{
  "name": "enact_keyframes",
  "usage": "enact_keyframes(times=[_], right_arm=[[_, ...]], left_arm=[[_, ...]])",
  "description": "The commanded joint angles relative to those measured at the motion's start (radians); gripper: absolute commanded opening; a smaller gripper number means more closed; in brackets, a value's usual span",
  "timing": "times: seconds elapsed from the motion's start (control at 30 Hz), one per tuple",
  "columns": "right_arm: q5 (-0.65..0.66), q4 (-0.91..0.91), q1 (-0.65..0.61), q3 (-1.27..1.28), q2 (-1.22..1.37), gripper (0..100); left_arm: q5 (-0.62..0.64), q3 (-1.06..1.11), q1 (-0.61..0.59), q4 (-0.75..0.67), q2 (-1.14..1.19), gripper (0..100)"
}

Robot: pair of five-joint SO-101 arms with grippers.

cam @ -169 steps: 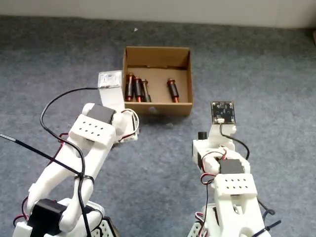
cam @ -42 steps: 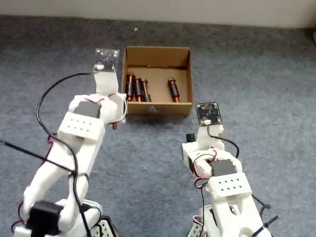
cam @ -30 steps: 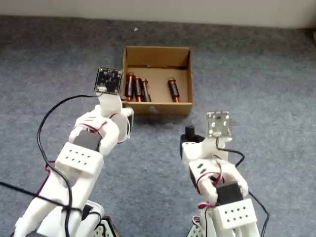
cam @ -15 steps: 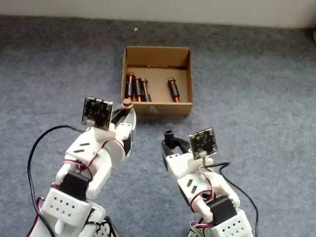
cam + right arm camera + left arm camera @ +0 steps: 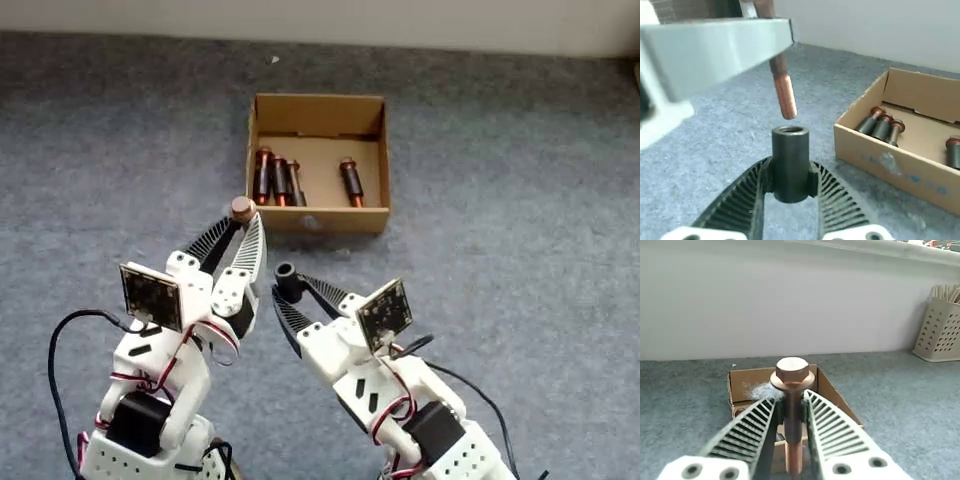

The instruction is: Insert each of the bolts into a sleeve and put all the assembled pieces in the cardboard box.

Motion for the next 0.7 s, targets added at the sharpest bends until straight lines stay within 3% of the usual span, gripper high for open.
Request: enact_keyframes(times=[0.0,0.33,0.67], right_arm=[[0.008,-0.076,-0.016,0.131,-0.01,0.6],[0.009,-0.17,-0.01,0.133,-0.01,0.6],[0.009,-0.24,-0.01,0.133,-0.01,0.6]], left_arm=[[0.0,-0.099,0.007,-0.026,-0.005,1],[0.003,-0.297,0.022,-0.026,0.004,1],[0.066,-0.321,0.136,0.043,0.005,4]])
